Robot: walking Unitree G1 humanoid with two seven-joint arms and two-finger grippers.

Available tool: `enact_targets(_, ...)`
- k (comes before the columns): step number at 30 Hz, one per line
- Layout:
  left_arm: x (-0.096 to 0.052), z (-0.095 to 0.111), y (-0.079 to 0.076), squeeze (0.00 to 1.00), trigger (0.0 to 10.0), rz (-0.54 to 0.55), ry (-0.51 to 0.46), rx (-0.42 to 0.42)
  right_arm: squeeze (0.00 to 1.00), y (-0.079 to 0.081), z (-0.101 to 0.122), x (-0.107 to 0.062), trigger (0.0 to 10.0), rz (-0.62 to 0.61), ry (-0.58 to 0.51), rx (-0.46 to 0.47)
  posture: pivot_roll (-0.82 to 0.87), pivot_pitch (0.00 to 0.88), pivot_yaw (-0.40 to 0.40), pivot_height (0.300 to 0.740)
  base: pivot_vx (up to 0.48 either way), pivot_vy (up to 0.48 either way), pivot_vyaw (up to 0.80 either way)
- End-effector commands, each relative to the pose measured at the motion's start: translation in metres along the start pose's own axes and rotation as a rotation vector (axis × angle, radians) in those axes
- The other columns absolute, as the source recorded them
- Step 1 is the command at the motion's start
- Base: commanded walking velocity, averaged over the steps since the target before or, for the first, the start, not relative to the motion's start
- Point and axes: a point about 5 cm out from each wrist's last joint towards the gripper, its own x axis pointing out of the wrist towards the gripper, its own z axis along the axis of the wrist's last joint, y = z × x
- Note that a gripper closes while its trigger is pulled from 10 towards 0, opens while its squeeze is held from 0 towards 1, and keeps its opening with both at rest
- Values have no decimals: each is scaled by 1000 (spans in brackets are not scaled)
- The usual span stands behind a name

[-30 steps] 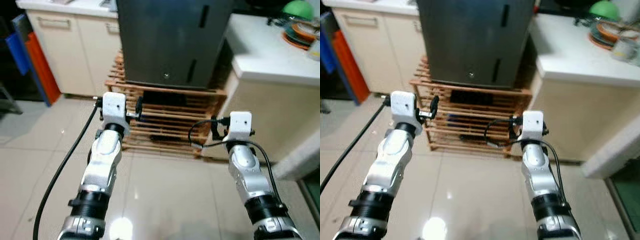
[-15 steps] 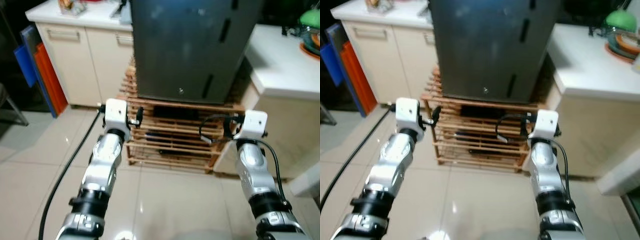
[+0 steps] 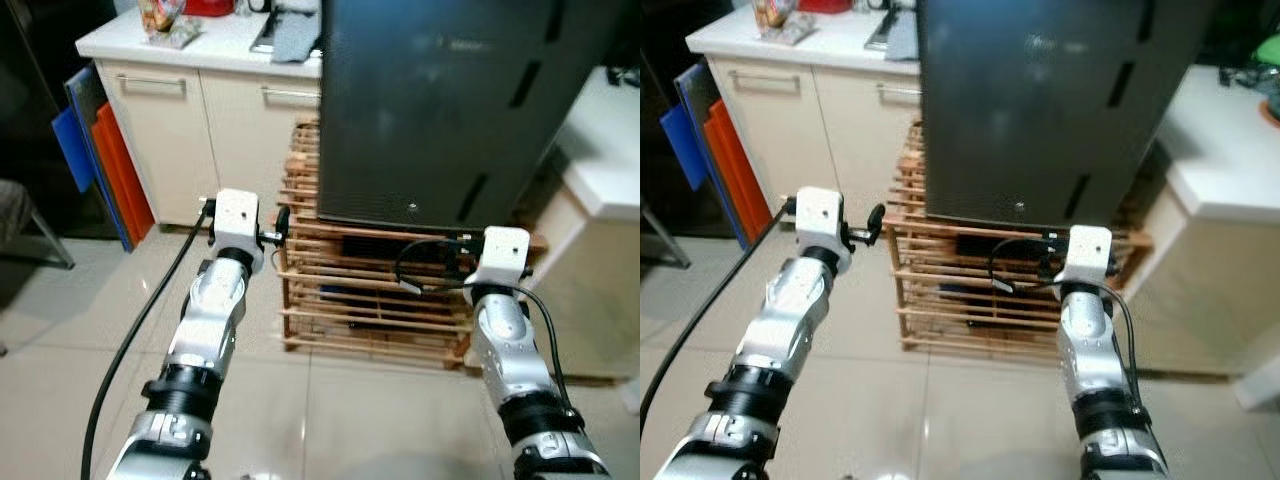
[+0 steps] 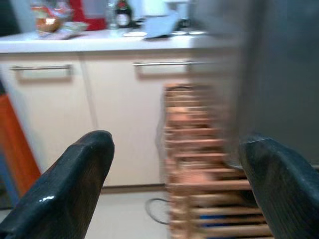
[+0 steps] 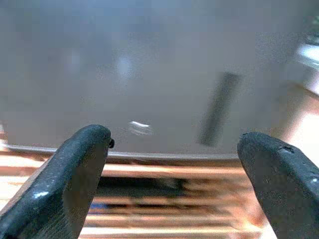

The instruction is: Restocking fridge

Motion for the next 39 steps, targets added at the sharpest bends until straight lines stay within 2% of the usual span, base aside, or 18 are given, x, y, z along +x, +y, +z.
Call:
enact_targets(1, 2, -1, 4, 0, 10000, 5, 9, -3, 0, 2, -2, -3, 10000, 18, 0, -12, -35, 0, -5, 740, 304, 371, 0)
enact_targets(3, 1, 1, 4, 0, 10000, -10, 0, -53, 0, 1, -3, -3, 10000, 12, 3, -13, -37, 0, 0, 740, 0, 480, -788)
enact_targets(7, 1, 5, 4, 0, 10000, -26, -22, -66, 0, -1, -4, -3, 10000, 7, 0, -18, -32, 0, 10, 740, 0, 480, -784)
enact_targets(10, -2, 11, 6, 0, 10000, -47, -58, -50, 0, -2, -6, -4, 10000, 5, 2, -19, -20, 0, 10, 740, 0, 480, -771)
enact_targets(17, -2, 12, 7, 0, 10000, -47, -63, -45, 0, -2, -6, -6, 10000, 19, -8, -1, -14, 0, 3, 740, 0, 480, -763)
enact_targets(18, -3, 13, 1, 0, 10000, -96, -71, -47, 0, -3, -6, -7, 10000, 12, -7, 5, -19, 0, 4, 740, 0, 480, -763)
enact_targets(21, -4, 15, -5, 0, 10000, -138, -85, -30, 0, -4, -6, -6, 10000, 7, -8, 9, -22, 0, 6, 740, 0, 480, -763)
enact_targets(28, 1, 18, -9, 0, 10000, -122, -86, -29, 0, -5, -5, -7, 10000, 1, -16, 16, -31, 0, 8, 740, 0, 480, -763)
enact_targets(31, 4, 23, -18, 0, 10000, -162, -97, -11, 0, -6, -5, -8, 10000, 0, -18, 17, -32, 0, 11, 740, 0, 480, -758)
enact_targets(34, 5, 27, -21, 0, 10000, -159, -108, -19, 0, -6, -4, -8, 10000, -1, -23, 18, -36, 0, 13, 740, 0, 480, -756)
enact_targets(39, 0, 18, -24, 0, 10000, -165, -85, -30, 0, -4, 0, -8, 10000, 11, -48, 18, -37, 0, 16, 740, 0, 480, -756)
